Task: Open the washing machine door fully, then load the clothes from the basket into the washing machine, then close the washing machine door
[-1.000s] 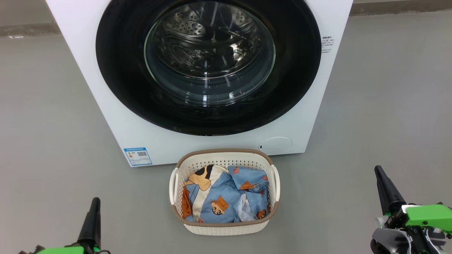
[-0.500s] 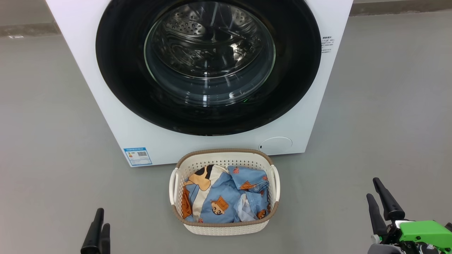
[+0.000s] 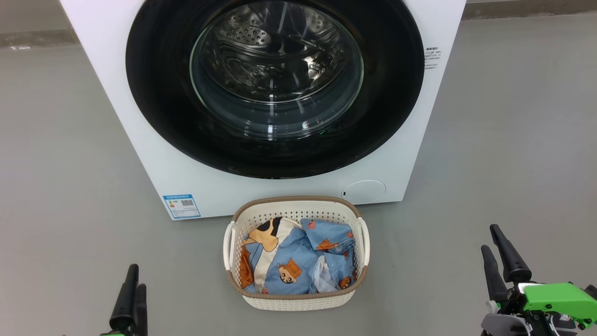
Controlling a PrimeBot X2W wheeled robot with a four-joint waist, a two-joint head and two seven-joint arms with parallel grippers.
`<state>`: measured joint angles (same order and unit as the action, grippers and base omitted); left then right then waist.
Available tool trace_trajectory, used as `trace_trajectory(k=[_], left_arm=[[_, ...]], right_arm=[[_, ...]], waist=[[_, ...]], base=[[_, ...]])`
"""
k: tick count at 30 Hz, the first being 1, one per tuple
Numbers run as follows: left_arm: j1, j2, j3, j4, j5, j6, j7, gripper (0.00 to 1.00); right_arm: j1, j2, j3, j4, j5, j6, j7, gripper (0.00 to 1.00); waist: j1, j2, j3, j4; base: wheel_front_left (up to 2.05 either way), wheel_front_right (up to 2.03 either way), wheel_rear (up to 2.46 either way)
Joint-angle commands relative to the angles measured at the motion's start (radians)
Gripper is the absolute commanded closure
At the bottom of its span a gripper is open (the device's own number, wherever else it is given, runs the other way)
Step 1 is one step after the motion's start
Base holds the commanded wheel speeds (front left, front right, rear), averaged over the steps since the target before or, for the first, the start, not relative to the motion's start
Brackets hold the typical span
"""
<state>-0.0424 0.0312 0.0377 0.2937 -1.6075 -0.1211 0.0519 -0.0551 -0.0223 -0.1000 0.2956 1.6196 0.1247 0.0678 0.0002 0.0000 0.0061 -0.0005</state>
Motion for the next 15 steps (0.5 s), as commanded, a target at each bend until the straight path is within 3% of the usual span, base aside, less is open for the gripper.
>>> trace_trajectory(k=[1,15], left_arm=[[-0.047,0.009,0.003,-0.033,0.018,-0.003,-0.008,0.00],[-0.073,0.017,-0.023,-0.049,0.096,-0.004,-0.051,0.00]], right_arm=[[-0.050,-0.012,0.009,-0.032,-0.004,0.002,-0.007,0.00],[-0.078,-0.040,0.075,-0.057,-0.066,0.003,-0.053,0.00]], waist=[[-0.0001,0.0000,0.000,0.000],[-0.0002,0.0000,0.005,0.001]], base=[[0.00,0.00,0.00],[0.00,0.00,0.00]])
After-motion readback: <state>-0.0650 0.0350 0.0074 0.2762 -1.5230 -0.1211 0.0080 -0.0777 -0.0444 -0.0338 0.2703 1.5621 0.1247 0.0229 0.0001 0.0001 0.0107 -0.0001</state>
